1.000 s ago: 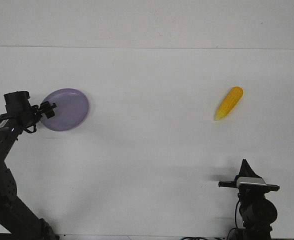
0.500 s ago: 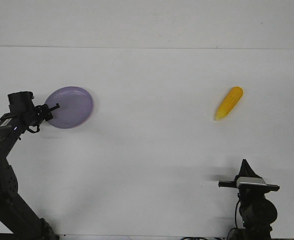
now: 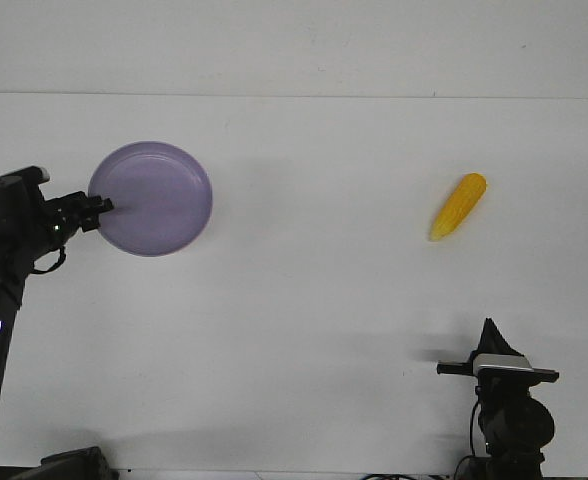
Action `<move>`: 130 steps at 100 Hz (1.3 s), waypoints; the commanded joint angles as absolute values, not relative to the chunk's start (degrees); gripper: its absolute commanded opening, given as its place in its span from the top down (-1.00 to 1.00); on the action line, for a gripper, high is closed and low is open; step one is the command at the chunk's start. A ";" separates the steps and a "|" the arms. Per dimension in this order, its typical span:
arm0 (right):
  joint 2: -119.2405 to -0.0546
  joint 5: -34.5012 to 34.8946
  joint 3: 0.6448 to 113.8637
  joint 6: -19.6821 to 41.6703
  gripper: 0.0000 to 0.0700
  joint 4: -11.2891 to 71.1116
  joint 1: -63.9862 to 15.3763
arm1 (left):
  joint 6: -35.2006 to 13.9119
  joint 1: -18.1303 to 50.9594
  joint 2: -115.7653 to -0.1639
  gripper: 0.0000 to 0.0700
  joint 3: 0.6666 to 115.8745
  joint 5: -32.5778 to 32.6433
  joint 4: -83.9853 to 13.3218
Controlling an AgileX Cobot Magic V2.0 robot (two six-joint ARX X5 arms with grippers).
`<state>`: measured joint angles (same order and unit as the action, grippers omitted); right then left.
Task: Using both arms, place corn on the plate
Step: 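Drag the plate with the left gripper toward the robot, center of table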
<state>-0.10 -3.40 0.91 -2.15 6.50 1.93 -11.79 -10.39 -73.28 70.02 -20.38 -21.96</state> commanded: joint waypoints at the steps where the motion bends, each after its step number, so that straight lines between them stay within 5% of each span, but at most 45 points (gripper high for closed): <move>1: -0.05 -3.42 0.73 -2.42 0.98 5.80 1.96 | -13.69 -7.42 -69.04 0.98 67.79 -21.52 -22.55; 21: -0.05 -3.40 0.73 -2.42 0.98 5.80 1.96 | -17.37 8.54 -57.52 0.98 54.26 -21.26 -20.86; 49: -0.05 -3.42 0.73 -2.42 0.98 5.80 1.96 | -23.81 26.76 -59.83 0.98 38.70 -14.74 -10.72; 96: -0.05 -3.40 0.73 -2.42 0.98 5.80 1.96 | -22.00 32.93 -76.18 0.97 36.58 -10.94 -1.61; 102: -0.05 -3.40 0.73 -2.42 0.98 5.80 1.96 | -21.87 32.93 -76.84 0.78 36.58 -10.94 -1.63; 115: -0.05 -3.40 0.73 -2.42 0.98 5.80 1.96 | -21.87 32.93 -76.47 -0.34 36.58 -10.90 -1.58; 130: -0.05 -3.40 0.73 -2.39 0.98 5.72 1.96 | -20.84 32.91 -74.54 -0.43 36.62 -10.79 -1.39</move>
<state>-0.10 -3.40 0.91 -2.15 6.50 1.93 -22.11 32.56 -74.89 36.25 -10.83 -1.23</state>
